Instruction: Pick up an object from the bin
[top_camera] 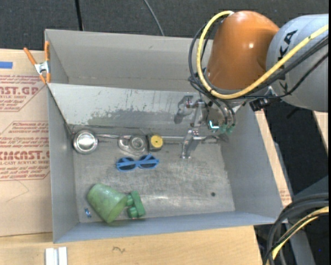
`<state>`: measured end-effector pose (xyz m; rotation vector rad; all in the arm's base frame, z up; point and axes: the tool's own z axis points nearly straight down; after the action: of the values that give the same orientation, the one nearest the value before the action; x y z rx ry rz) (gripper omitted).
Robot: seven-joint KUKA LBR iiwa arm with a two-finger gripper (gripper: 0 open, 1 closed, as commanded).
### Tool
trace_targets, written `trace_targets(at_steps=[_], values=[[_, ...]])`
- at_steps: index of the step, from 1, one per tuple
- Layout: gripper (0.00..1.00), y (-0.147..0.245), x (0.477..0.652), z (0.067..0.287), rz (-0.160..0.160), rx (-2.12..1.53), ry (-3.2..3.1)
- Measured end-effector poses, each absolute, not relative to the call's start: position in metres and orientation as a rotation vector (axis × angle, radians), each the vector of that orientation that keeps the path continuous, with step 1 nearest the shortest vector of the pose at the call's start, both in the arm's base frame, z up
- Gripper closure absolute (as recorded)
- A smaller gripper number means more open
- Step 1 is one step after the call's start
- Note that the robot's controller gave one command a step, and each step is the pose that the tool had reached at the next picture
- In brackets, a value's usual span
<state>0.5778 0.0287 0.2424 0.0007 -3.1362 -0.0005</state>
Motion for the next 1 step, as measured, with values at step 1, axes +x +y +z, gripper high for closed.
trace_targets(at_steps=[1], values=[[0.0,0.0678,0.5913,0.0882,-0.003,-0.217,-3.152]])
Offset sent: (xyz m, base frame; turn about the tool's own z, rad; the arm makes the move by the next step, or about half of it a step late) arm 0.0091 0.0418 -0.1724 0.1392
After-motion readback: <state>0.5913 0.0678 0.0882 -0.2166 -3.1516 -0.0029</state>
